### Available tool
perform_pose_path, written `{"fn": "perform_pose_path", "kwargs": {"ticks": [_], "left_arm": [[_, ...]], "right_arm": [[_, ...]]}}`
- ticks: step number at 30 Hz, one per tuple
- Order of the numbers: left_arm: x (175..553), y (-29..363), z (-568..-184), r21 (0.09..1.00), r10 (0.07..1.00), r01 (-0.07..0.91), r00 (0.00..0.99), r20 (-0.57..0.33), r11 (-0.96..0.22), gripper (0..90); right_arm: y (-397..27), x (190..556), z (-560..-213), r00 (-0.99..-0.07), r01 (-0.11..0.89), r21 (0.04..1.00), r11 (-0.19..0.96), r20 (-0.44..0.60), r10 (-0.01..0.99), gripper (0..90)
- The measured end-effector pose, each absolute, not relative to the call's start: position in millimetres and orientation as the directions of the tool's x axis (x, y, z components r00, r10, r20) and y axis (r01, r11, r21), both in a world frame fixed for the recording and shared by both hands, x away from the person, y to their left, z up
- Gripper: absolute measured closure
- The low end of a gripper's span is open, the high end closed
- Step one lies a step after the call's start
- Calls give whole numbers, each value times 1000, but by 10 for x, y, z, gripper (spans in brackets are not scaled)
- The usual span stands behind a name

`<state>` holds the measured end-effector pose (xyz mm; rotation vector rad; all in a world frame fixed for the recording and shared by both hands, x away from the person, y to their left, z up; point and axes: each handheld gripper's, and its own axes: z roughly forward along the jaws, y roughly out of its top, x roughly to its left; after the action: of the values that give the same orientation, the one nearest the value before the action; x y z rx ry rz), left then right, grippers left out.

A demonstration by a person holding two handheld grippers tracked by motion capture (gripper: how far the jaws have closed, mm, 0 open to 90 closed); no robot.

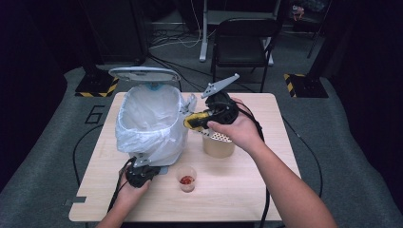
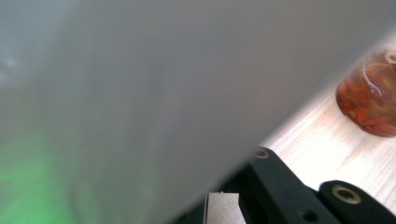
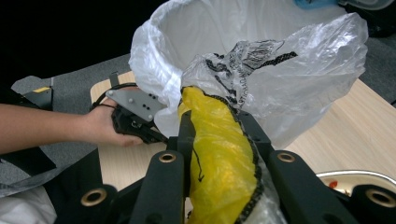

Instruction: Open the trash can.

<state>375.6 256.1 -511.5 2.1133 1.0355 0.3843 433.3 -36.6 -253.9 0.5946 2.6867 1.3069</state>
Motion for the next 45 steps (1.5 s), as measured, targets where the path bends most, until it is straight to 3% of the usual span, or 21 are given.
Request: {"fn": "perform_pose_path", "kwargs": {"ticks": [20, 32, 33, 36, 39, 41, 42, 43, 45], "left_arm": [[3769, 2578, -5101, 720, 761, 539, 649, -24, -437, 900], [3771, 2578, -5107, 731, 758, 539, 650, -46, -418, 900], [3758, 2544, -5123, 750, 775, 552, 627, -84, -364, 900], [3759, 2539, -5133, 756, 777, 547, 624, -82, -359, 900], [3760, 2549, -5126, 749, 774, 547, 628, -73, -374, 900], [3762, 2549, -5129, 751, 774, 546, 629, -75, -371, 900], [3762, 2549, -5129, 751, 774, 546, 629, -75, -371, 900], [3762, 2556, -5117, 744, 770, 549, 634, -74, -381, 900], [3763, 2555, -5122, 748, 770, 546, 634, -76, -376, 900]], "right_arm": [[345, 4523, -2537, -942, 236, 799, 554, 48, 331, 744], [841, 4672, -2719, -947, 230, 796, 560, 49, 319, 742], [863, 4685, -2732, -945, 233, 796, 559, 50, 323, 741], [896, 4714, -2755, -944, 234, 798, 555, 51, 325, 735], [934, 4744, -2789, -938, 249, 794, 555, 56, 341, 686], [962, 4758, -2813, -925, 263, 796, 545, 48, 377, 520], [962, 4758, -2813, -925, 263, 796, 545, 48, 377, 520], [969, 4761, -2828, -916, 294, 783, 548, 67, 396, 422], [968, 4762, -2842, -916, 292, 773, 563, 56, 398, 368]]}}
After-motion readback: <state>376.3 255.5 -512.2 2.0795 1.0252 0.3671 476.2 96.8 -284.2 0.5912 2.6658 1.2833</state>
